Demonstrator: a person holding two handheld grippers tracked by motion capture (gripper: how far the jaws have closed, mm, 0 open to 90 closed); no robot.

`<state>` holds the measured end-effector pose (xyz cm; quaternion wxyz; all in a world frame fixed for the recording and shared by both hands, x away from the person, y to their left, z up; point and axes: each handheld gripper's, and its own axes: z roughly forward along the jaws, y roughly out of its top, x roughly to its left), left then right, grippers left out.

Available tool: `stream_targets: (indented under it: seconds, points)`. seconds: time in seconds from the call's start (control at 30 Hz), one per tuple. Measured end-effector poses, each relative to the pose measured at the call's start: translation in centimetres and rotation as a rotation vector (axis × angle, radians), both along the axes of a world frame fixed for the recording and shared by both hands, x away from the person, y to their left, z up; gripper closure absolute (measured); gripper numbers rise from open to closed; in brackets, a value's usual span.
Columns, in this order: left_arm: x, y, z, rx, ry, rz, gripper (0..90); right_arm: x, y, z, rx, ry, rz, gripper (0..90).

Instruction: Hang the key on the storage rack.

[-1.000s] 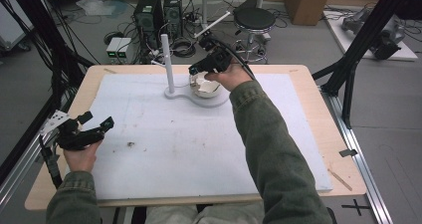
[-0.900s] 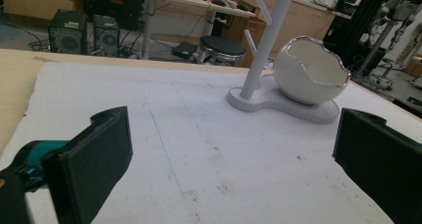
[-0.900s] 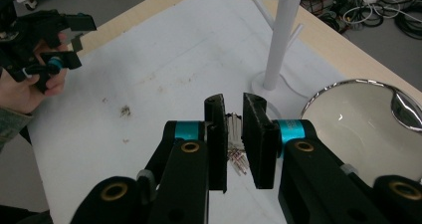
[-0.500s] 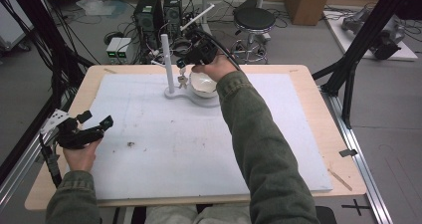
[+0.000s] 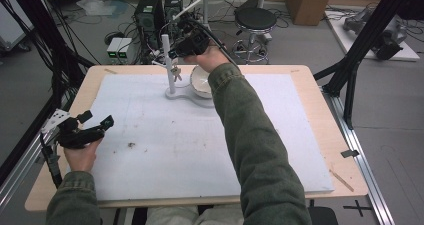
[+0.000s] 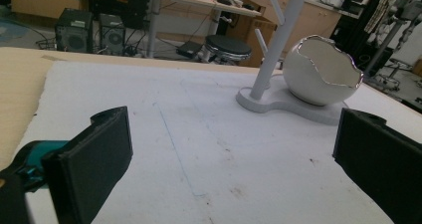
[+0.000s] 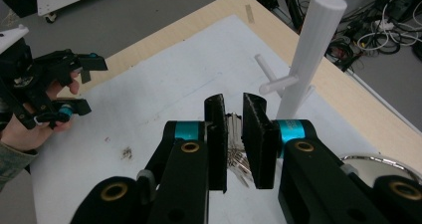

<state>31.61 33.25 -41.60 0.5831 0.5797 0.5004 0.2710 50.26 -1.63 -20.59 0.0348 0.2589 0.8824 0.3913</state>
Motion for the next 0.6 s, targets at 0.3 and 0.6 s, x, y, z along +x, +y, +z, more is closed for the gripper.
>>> stream_targets:
  seconds: [0.3, 0.6]
  points:
    - [0.1, 0.1, -0.1, 0.007, 0.0, 0.007, 2.5, 1.6, 1.8, 1.1, 0.001, -0.007, 0.019, 80.8]
    - [0.3, -0.1, -0.1, 0.01, 0.0, -0.002, 2.6, 3.5, 2.7, 0.0, 0.005, -0.001, -0.002, 80.8]
